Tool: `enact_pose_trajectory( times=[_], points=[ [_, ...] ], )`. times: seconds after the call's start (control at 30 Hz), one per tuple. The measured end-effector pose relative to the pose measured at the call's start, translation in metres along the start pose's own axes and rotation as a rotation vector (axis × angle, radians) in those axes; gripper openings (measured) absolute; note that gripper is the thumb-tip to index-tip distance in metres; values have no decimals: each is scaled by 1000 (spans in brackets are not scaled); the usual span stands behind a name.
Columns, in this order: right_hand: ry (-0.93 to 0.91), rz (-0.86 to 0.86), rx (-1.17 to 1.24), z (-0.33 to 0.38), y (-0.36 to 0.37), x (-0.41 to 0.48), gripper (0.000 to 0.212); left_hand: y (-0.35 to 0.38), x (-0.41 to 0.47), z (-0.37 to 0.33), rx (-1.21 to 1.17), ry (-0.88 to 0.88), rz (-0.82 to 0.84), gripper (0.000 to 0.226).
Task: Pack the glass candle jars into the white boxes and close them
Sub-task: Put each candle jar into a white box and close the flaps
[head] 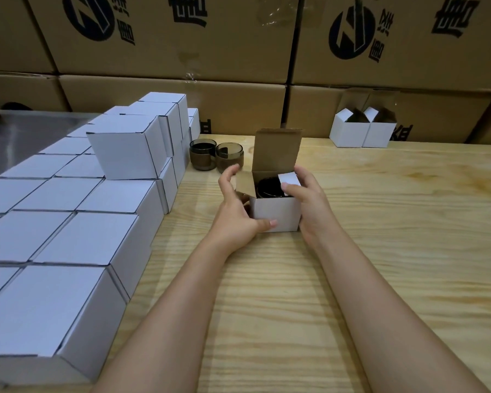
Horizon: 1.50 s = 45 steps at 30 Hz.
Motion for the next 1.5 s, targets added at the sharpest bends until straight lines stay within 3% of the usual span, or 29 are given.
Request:
enact_pose_trajectory(
  times=[0.07, 0.23, 0.4, 0.67, 0.77, 0.9, 0.97, 1.5],
  points=[
    [-12, -19, -29, 1, 0, 1, 35, 1, -1, 0, -24, 19, 10, 115],
    [-3, 9, -53, 3, 1, 0, 51, 3, -2, -3, -9, 50, 61, 87],
    [-32, 68, 63, 6, 5, -2, 53, 6, -5, -7, -15, 69, 80, 71],
    [-165, 151, 84, 4, 2, -7, 45, 4, -5, -9, -14, 77, 53, 72],
    [-162, 142, 73, 5, 4, -8, 55, 4, -5, -8, -17, 65, 59, 74],
    [-203, 126, 37, 5, 2, -8, 20, 4, -5, -9, -18, 82, 61, 78],
    [-227, 132, 30, 6, 1, -8, 14, 3, -5, -9, -39, 80, 45, 75],
    [-218, 232, 41, 1, -1, -7, 18, 5, -5, -9, -19, 95, 73, 73]
  ],
)
Point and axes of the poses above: each hand's wrist, its own x-axis towards the middle knuckle, its own y-axis out of the palm, z = x × y, the point moved 6 cm from there along x, towards the middle knuckle, and after that the axes turned 6 degrees about -y, right-handed, at the moved point
